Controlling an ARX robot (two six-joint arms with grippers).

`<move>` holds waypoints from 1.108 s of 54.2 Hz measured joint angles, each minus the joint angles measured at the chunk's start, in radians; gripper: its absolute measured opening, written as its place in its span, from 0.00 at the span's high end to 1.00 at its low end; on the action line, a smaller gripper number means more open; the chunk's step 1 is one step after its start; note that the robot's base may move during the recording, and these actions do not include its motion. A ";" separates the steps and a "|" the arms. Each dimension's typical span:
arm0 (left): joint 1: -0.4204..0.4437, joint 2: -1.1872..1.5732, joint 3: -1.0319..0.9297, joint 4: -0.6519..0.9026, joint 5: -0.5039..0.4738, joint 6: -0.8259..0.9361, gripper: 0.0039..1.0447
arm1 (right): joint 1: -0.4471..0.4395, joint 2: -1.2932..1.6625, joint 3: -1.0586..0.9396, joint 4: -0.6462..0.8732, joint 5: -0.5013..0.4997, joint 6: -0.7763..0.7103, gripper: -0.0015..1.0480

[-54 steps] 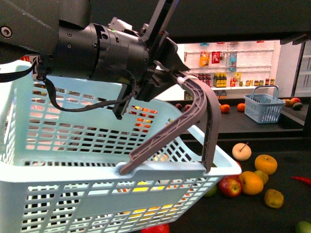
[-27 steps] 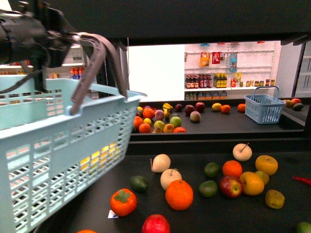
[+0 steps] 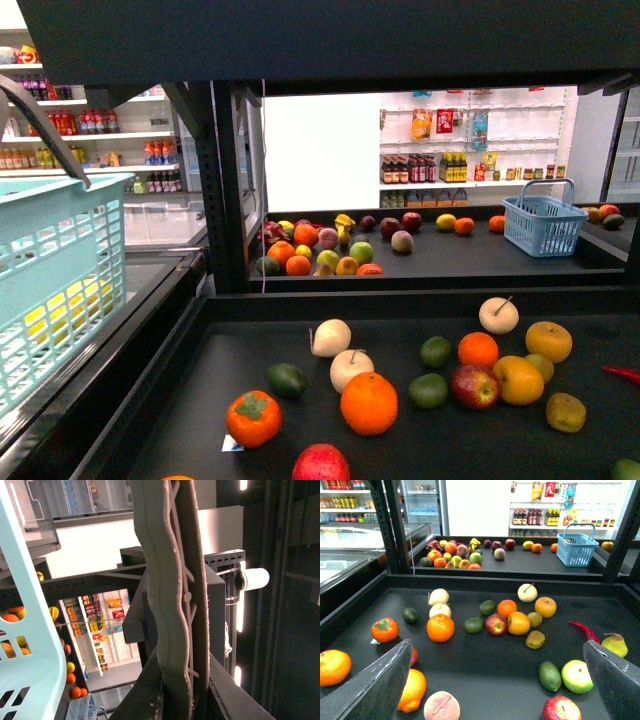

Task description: Pick lemon from shelf

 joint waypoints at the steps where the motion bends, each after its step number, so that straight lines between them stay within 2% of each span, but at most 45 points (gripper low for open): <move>1: 0.010 0.002 0.000 0.008 0.011 -0.002 0.89 | 0.000 0.000 0.000 0.000 0.000 0.000 0.02; 14: 0.089 0.057 -0.016 0.084 0.075 -0.011 0.89 | 0.000 0.000 0.000 0.000 0.000 0.000 0.02; 32: 0.122 0.145 -0.034 0.197 0.145 -0.031 0.89 | 0.000 0.000 0.000 0.000 0.000 0.000 0.02; 60: 0.129 0.214 -0.085 0.294 0.146 -0.037 0.89 | 0.000 0.000 0.000 0.000 0.000 0.000 0.02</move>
